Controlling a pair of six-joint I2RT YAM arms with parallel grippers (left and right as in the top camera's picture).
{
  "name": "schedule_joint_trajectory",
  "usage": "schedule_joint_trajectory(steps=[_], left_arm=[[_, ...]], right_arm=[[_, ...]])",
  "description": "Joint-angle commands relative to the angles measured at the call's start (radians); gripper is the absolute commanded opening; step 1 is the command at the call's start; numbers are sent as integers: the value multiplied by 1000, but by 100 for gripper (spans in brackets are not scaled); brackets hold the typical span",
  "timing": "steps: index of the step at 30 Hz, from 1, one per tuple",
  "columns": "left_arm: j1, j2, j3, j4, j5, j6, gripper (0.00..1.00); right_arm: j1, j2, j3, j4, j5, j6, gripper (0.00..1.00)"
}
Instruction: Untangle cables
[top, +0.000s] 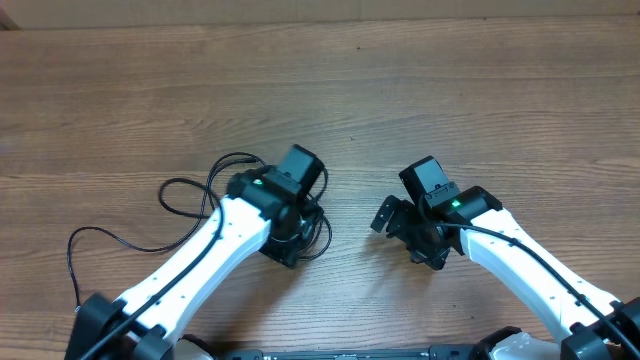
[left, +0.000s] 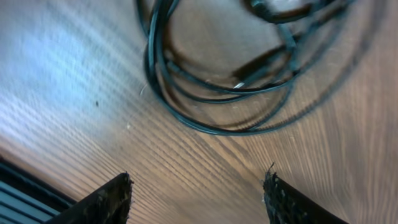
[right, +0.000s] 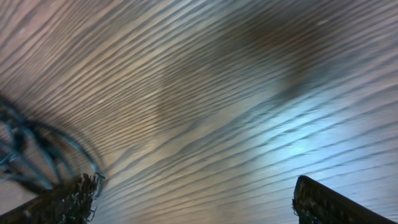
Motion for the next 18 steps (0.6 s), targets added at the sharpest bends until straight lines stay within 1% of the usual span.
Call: schedule_joint_trajectory(steps=[1,3,4,5,6,12,16,18], left_arm=[[-42,44,-6,-5,-20,-296,69],[-62,56,-6,-5,-53,-381,70],[-69,61,-6,8,-88,-380,68],[-80,74,-6,22,-126,-380,62],[-80,81,-6,26,-135,-380,60],[-80,151,-11,46,-148,-380,58],[-79,211,-11,55,-150,-380,58],[-79,230,-11,75,-151,-380,54]], right_arm=[[0,0,-4,-22,105,-7,100],[0,0,-4,-37,130,-7,100],[0,0,-4,-42,142,-7,100],[0,0,-4,-47,155,-7,100],[0,0,-4,-49,156,-7,100],[0,0,-4,-53,167,-8,100],[0,0,-4,-58,167,-59,100],[0,0,-4,-61,168,-60,100]])
